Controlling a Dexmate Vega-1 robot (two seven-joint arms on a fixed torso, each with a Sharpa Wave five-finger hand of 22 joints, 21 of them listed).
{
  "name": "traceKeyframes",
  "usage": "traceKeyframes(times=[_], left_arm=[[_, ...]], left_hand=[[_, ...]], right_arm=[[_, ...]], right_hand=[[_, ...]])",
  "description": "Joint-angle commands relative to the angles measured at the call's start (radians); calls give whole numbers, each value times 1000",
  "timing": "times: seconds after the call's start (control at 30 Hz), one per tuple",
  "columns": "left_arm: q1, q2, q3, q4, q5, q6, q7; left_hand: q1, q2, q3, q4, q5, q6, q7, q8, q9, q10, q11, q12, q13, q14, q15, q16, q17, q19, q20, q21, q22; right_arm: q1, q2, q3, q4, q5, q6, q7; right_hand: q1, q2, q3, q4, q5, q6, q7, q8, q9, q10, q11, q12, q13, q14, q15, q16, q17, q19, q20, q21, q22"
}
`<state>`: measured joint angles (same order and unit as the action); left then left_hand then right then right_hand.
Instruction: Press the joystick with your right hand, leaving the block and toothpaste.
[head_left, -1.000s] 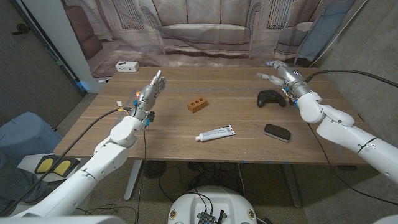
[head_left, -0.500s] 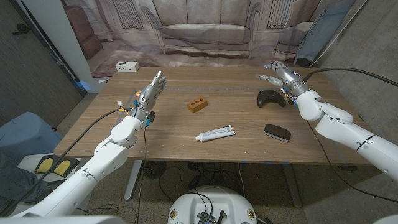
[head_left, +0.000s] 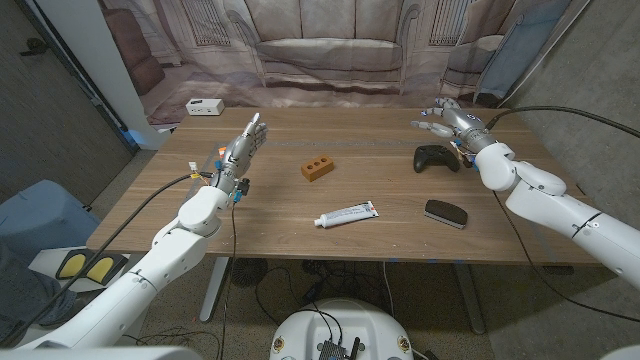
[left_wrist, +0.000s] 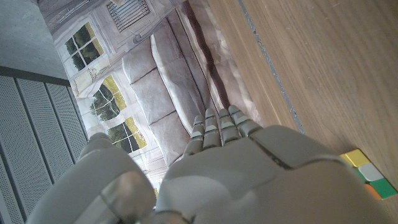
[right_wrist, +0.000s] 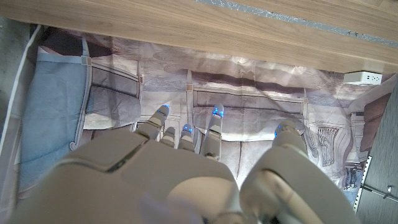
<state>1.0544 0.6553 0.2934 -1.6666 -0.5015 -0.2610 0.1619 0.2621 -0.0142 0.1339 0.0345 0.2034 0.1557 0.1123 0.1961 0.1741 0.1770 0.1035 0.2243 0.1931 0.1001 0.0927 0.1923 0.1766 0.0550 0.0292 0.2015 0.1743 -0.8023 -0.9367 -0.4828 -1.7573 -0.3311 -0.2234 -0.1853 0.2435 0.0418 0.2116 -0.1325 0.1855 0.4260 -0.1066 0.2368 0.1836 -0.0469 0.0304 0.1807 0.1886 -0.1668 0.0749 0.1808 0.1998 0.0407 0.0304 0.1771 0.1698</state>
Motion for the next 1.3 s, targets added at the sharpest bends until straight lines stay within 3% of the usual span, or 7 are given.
traceKeyframes(times=[0.03, 0.1, 0.17, 0.27, 0.6, 1.3], left_arm=[[0, 2, -2, 2, 0, 1, 2], [0, 1, -2, 2, 1, 2, 5], [0, 1, -2, 2, 0, 2, 5], [0, 0, -3, 3, 0, 1, 5], [5, 2, -5, 1, 1, -4, 6], [10, 2, -7, -10, 6, -4, 12]], left_hand=[[4, 10, 4, -5, -3, 9, 2, -1, 5, 6, -6, -4, 1, 7, 2, -2, 4, 4, 3, -4, 5], [4, 11, 4, -5, -3, 10, 2, -1, 5, 7, -4, -4, 1, 7, 1, -2, 4, 4, 3, -4, 5], [4, 11, 4, -6, -3, 16, 5, 0, 5, 10, -3, -3, 1, 9, 2, -2, 4, 14, -8, 0, 5], [4, 12, 4, -7, -4, 19, 5, 1, 5, 13, -2, -3, 1, 12, 3, -1, 4, 16, -11, 0, 4], [4, 12, 3, -8, -4, 21, 5, -1, 5, 15, -4, -3, 1, 13, 3, -2, 4, 15, -10, -1, 4], [4, 13, 1, -10, -5, 21, 5, -3, 5, 13, -6, -5, 1, 11, 0, -3, 4, 11, -6, -3, 4]], right_arm=[[21, 4, -17, 0, -6, -23, 22], [21, 6, -17, 0, -2, -26, 22], [25, 7, -20, -2, -2, -35, 30], [32, 5, -27, -3, -5, -45, 42], [53, 4, -46, -11, -15, -91, 80], [99, 6, -94, 10, -57, -126, 129]], right_hand=[[4, 16, 6, -4, -5, 47, -3, 11, 1, -20, -7, 3, 2, -52, 6, -1, 2, -28, 19, 0, 3], [5, 17, 7, -4, -5, 55, -3, 10, 1, -29, -6, 3, 2, -64, 10, -2, 2, -42, 36, -2, 3], [5, 19, 8, -4, -5, 59, -4, 4, 1, -37, -4, 4, 2, -78, 10, 1, 3, -62, 79, -2, 4], [4, 20, 8, -4, -5, 66, -5, 2, 1, -49, -3, 2, 2, -88, 11, 2, 3, -76, 99, -3, 4], [2, 24, 9, -3, -6, 128, 6, 12, 2, -68, -5, 4, 2, -110, 6, 6, 4, -107, 104, 1, 5], [-1, 26, 10, -2, -6, 158, 3, 12, 2, -69, -13, 9, 2, -109, 3, 14, 4, -123, 106, 4, 6]])
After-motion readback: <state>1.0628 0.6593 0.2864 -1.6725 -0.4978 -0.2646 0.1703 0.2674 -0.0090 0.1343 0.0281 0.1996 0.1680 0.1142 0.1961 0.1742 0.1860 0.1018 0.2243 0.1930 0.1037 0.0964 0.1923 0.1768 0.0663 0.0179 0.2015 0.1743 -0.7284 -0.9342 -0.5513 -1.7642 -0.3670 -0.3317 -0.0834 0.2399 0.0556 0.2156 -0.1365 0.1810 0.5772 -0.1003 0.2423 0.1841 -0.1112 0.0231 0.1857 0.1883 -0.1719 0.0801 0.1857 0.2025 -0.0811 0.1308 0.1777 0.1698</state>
